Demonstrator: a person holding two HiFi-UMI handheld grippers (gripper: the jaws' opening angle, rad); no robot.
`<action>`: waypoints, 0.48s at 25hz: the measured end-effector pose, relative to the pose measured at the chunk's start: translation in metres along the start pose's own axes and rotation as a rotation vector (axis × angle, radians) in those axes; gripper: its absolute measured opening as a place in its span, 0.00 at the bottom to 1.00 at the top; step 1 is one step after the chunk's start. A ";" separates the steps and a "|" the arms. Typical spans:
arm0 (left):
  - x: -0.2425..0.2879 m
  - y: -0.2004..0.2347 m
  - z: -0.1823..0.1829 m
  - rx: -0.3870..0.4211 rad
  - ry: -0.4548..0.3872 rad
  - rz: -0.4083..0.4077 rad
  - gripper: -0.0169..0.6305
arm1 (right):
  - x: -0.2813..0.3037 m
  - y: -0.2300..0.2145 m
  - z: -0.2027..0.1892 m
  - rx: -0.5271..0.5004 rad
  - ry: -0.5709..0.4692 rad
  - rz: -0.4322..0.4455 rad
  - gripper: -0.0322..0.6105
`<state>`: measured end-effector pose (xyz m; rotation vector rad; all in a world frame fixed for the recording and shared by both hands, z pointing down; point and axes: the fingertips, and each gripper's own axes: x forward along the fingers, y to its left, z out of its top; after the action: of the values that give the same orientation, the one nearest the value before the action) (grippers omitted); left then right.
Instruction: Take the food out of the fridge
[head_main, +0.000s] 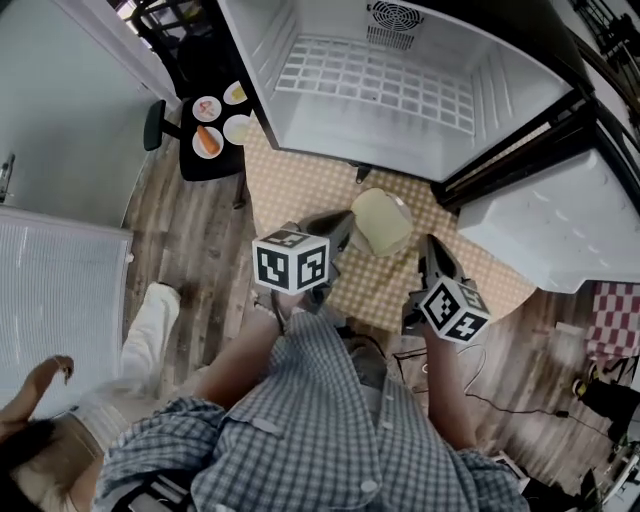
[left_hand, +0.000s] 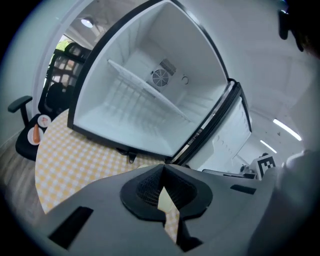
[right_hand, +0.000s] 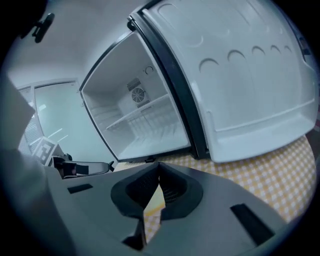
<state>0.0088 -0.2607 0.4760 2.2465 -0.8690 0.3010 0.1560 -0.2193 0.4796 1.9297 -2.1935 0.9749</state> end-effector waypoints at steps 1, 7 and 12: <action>-0.003 -0.005 0.007 0.025 -0.014 -0.006 0.04 | -0.003 0.005 0.007 -0.028 -0.012 0.006 0.06; -0.023 -0.036 0.045 0.170 -0.114 -0.015 0.04 | -0.022 0.037 0.049 -0.190 -0.102 0.033 0.06; -0.042 -0.058 0.066 0.219 -0.170 -0.042 0.04 | -0.045 0.055 0.084 -0.223 -0.211 0.041 0.06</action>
<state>0.0136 -0.2541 0.3793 2.5197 -0.9123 0.1956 0.1452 -0.2203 0.3696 1.9690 -2.3421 0.5230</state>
